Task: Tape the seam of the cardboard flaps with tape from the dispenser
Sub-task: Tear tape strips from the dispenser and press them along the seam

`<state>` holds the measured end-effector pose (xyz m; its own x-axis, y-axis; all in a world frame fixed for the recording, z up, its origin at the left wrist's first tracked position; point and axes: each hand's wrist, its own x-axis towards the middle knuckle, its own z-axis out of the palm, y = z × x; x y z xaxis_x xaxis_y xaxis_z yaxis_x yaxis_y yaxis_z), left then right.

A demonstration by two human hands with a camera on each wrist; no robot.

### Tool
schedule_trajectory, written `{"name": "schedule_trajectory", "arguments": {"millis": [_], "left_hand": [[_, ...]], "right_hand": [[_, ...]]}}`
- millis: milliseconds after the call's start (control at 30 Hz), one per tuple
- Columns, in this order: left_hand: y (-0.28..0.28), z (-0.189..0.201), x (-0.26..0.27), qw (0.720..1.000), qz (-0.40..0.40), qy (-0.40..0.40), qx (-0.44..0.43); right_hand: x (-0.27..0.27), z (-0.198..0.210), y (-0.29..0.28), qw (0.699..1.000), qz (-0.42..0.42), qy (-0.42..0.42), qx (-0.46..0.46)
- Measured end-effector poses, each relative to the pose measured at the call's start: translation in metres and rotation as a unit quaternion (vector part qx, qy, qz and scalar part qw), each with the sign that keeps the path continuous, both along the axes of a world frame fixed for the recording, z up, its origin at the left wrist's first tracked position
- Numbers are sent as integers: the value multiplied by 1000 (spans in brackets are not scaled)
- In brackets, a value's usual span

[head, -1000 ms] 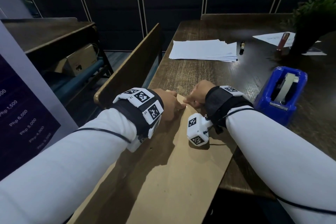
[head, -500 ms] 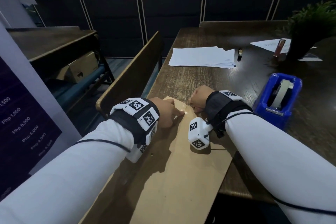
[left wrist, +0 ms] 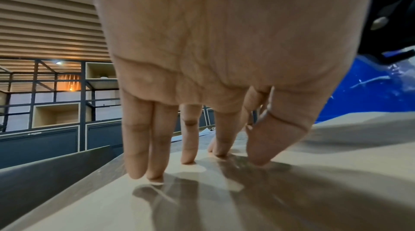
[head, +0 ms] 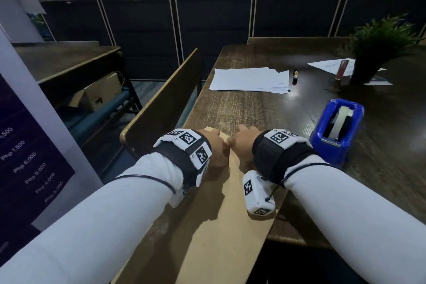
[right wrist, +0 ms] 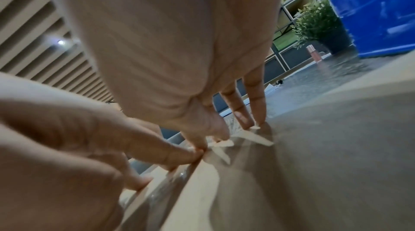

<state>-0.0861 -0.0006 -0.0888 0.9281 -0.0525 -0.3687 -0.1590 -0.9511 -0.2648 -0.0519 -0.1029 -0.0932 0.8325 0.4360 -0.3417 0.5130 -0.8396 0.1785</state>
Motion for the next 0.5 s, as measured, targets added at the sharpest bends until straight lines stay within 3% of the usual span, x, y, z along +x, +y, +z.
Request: {"name": "schedule_trajectory", "arguments": {"millis": [300,500], "left_hand": [[6,-3,1,1000,14,19,-16],[5,2,4,999,17,22,-17]], "right_hand": [[4,-6,14,995,-98,20,27],[-14,4,4,997,-5,-19,-72]]}}
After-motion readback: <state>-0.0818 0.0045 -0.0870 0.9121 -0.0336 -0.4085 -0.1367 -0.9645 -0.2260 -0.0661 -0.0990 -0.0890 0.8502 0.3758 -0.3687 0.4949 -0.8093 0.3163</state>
